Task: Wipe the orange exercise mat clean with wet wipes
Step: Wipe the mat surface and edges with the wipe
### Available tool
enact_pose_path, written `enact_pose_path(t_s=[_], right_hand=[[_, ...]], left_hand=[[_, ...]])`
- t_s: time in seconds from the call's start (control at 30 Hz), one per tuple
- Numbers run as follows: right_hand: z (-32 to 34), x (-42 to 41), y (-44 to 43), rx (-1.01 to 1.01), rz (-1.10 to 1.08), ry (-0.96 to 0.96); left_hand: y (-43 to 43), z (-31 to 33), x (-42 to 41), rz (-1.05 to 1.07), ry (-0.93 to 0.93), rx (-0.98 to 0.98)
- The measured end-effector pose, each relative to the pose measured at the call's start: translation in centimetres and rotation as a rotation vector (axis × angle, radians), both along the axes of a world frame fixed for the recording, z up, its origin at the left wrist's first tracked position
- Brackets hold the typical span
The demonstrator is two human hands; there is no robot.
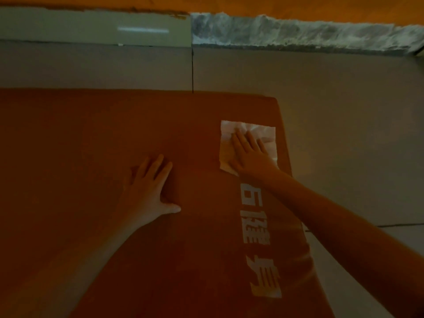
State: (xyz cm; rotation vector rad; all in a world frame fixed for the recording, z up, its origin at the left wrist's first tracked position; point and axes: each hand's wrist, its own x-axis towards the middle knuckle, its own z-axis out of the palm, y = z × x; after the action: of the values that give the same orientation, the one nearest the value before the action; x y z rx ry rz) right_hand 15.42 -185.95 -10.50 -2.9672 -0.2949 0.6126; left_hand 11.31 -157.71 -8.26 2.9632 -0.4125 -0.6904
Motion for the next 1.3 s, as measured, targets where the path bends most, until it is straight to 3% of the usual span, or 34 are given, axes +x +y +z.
enact_pose_path(t_s=[0.13, 0.33, 0.53, 0.73, 0.87, 0.97, 1.17, 1.3], right_hand=[[0.1, 0.6, -2.5, -0.032, 0.233, -0.015], [0.1, 6.8, 2.8, 0.034, -0.121, -0.044], [0.2, 7.7, 5.8, -0.04, 0.313, -0.119], [0.5, 12.1, 2.0, 0.008, -0.147, -0.05], [0.1, 10.3, 6.0, 0.067, 0.04, -0.056], [-0.3, 10.3, 3.2, 0.013, 0.157, -0.096], [-0.4, 11.8, -3.9, 0.01, -0.255, -0.024], [-0.7, 9.1, -3.1, 0.05, -0.238, -0.093]], left_hand=[[-0.2, -0.6, 0.4, -0.001, 0.012, -0.006], [-0.5, -0.2, 0.4, -0.017, 0.028, 0.06], [-1.0, 0.2, 0.5, -0.034, 0.038, 0.106], [-1.3, 0.3, 0.5, -0.03, 0.05, 0.123], [-1.3, 0.4, 0.6, -0.034, 0.068, 0.14], [-1.3, 0.5, 0.7, -0.039, 0.065, 0.141], [-1.4, 0.6, 0.6, -0.042, 0.057, 0.139], [-1.6, 0.8, 0.7, -0.052, 0.078, 0.173]])
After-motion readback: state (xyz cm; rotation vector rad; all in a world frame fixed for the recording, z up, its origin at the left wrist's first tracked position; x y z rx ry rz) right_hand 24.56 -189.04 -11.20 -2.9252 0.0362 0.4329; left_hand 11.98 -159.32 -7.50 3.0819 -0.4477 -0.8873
